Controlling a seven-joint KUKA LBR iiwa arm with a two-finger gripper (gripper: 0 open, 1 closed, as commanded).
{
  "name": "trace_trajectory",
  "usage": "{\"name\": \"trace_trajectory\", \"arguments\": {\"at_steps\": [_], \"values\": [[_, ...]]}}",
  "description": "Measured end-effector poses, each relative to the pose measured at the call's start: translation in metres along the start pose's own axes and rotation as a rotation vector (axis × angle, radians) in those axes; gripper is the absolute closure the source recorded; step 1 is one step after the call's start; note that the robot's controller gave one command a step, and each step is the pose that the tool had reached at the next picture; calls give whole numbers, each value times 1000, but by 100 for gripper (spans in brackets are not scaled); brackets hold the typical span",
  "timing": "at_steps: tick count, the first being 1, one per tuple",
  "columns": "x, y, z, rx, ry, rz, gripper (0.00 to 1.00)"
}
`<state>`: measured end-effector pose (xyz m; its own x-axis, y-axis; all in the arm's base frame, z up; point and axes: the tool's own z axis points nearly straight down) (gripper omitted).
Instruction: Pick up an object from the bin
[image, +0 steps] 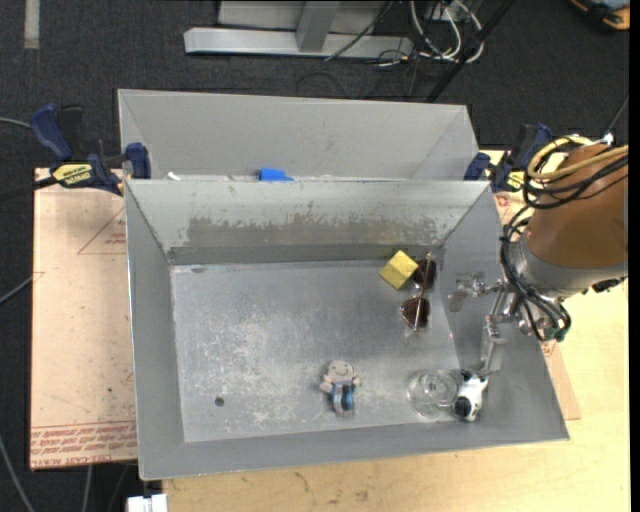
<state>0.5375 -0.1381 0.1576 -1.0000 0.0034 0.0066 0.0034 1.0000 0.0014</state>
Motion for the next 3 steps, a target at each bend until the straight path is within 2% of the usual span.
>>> {"name": "trace_trajectory", "arguments": {"at_steps": [1,2,3], "values": [[-2,1,-5,1,-8,-3,0],[38,29,32,2,-10,-24,0],[45,47,30,0,-4,-20,0]]}}
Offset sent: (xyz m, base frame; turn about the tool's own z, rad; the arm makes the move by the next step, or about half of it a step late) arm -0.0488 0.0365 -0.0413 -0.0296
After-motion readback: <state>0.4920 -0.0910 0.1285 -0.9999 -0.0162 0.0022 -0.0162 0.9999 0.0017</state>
